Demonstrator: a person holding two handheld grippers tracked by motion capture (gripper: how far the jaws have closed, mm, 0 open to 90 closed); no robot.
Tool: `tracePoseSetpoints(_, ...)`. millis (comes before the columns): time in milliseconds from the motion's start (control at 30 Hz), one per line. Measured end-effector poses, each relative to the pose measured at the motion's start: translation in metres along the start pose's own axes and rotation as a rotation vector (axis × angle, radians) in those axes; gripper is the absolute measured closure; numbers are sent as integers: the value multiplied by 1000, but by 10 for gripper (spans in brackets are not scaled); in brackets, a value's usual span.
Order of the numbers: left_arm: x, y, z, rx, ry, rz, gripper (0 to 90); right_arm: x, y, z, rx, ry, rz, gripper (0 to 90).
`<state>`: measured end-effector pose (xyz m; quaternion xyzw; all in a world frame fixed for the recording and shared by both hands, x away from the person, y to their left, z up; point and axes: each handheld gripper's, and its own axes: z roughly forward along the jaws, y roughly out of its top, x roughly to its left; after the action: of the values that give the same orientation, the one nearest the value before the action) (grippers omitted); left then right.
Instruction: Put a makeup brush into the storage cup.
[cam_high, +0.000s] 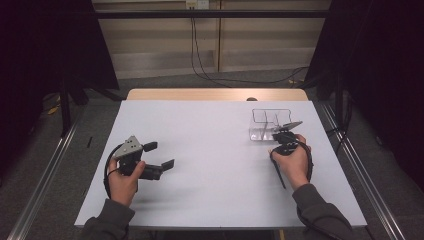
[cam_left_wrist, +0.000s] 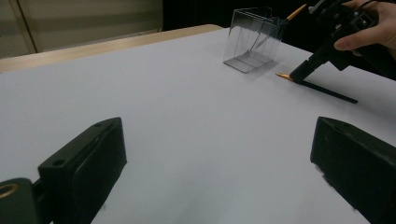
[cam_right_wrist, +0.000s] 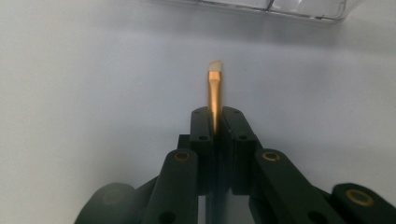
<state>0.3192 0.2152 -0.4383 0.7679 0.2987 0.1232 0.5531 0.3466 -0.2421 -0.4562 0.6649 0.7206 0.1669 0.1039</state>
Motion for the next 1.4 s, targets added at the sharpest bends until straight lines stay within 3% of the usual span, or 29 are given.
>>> tracePoseSetpoints(100,0,0,0,3,1,3,32,1,1,0,6,0,-3,851)
tracePoseSetpoints(167,0,0,0,3,0,2,32,2,2,0,11,-11,-31,846)
tracePoseSetpoints(267,1,-1,1,-4,-23,0,32,2,3,1,17,-2,-36,842)
tracePoseSetpoints(367,0,-1,2,-1,-19,1,32,2,3,1,21,-6,-46,837)
tracePoseSetpoints(400,-1,-1,1,7,4,-1,32,2,3,1,24,-7,-33,837)
tracePoseSetpoints(567,-1,-1,2,11,1,6,32,4,4,1,30,-23,-40,837)
tracePoseSetpoints(667,0,-1,3,2,-20,7,32,4,2,1,16,-23,-40,844)
tracePoseSetpoints(767,-2,-1,3,15,0,9,32,1,-1,1,-9,-4,-37,853)
tracePoseSetpoints(800,-1,-1,4,6,-20,8,32,1,-2,1,-10,-4,-30,854)
tracePoseSetpoints(1067,-1,-1,5,2,-25,3,32,-3,-5,0,-35,21,-25,856)
tracePoseSetpoints(1400,0,0,2,9,5,13,32,-7,-9,-3,-113,65,-24,856)
